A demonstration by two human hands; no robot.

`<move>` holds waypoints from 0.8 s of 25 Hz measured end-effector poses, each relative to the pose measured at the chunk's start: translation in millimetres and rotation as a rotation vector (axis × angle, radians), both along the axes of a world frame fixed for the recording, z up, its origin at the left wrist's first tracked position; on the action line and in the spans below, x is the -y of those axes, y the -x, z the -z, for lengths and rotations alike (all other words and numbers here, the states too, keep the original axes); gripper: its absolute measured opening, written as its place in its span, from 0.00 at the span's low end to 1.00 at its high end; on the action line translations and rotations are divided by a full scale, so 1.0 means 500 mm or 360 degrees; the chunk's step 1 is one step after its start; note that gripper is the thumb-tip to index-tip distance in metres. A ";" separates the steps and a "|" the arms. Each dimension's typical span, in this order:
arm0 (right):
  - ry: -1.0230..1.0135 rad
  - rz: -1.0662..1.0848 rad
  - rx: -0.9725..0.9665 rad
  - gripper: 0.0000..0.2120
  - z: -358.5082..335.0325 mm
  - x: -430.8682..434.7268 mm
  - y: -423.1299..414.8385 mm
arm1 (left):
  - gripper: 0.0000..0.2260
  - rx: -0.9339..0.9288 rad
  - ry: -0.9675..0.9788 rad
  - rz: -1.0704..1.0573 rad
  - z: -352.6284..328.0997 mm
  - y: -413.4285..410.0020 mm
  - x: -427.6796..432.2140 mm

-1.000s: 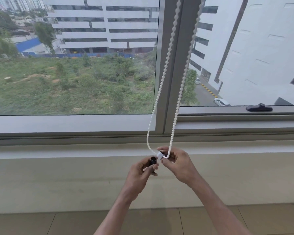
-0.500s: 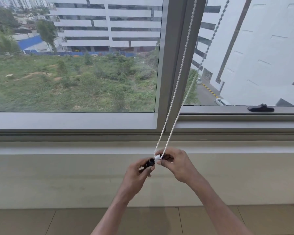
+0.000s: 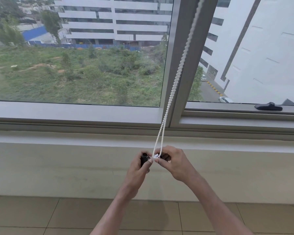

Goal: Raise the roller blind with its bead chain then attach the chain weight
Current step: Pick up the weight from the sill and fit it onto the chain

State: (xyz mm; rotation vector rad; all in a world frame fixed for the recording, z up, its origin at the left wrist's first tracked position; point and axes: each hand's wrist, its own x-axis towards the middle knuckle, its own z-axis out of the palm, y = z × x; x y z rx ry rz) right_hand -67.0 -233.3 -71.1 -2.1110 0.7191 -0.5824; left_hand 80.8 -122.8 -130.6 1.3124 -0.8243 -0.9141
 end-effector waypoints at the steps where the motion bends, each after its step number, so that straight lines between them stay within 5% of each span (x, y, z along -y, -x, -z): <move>1: -0.0005 -0.0024 0.0005 0.06 0.002 -0.005 -0.001 | 0.07 -0.0012 0.0025 -0.0054 -0.006 0.000 0.003; 9: 0.0056 0.0072 -0.0102 0.04 0.005 -0.025 0.006 | 0.10 -0.0033 0.0219 -0.0048 -0.068 0.025 0.041; 14: 0.0164 0.0380 -0.0300 0.05 -0.006 0.005 0.033 | 0.12 0.0362 0.0218 -0.0063 -0.114 0.063 0.113; 20: -0.0314 0.1419 0.0280 0.12 -0.048 0.136 0.135 | 0.04 0.0354 0.0223 -0.0077 -0.167 0.097 0.230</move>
